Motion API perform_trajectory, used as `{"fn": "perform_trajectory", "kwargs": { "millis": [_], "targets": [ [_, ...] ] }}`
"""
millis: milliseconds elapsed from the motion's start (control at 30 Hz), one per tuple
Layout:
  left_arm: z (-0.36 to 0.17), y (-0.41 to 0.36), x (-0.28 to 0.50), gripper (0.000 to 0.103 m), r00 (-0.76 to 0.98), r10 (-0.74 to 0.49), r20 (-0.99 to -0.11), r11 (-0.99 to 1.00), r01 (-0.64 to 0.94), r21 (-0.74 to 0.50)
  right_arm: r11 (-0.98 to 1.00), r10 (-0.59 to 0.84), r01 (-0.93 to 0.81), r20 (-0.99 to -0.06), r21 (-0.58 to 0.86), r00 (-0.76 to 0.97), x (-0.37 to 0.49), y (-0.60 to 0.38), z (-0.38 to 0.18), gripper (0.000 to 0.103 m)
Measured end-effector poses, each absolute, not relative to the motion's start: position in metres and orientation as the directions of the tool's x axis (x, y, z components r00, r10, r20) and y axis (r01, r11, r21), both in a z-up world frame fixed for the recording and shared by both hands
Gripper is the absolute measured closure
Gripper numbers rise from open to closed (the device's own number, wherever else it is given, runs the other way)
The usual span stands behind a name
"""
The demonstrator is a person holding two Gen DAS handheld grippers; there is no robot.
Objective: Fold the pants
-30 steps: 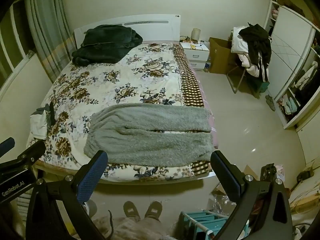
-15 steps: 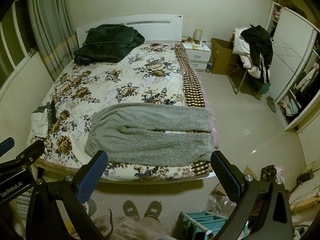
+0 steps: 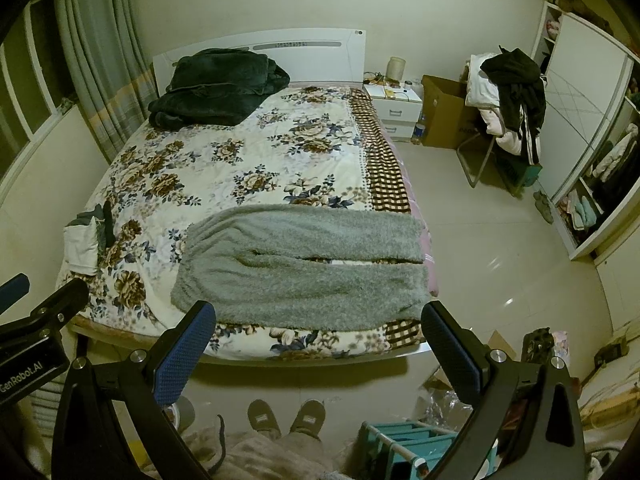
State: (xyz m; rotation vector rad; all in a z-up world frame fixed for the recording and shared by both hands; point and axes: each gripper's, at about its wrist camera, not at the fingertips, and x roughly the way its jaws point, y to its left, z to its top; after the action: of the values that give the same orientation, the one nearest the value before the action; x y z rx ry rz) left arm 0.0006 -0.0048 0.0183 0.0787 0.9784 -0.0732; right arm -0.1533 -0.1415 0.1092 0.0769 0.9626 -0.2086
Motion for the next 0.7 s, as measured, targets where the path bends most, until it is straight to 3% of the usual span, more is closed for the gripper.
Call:
{"fn": "perform_trajectory", "kwargs": {
  "millis": [700],
  "targets": [
    [0.0189,-0.0073,-0.0023,0.0,0.554,-0.032,-0.832,0.996,0.092,0.023,0.977,-0.141,0.209,-0.821,-0.027,0.554,-0.1547,-0.1427,0.1116,0.0]
  ]
}}
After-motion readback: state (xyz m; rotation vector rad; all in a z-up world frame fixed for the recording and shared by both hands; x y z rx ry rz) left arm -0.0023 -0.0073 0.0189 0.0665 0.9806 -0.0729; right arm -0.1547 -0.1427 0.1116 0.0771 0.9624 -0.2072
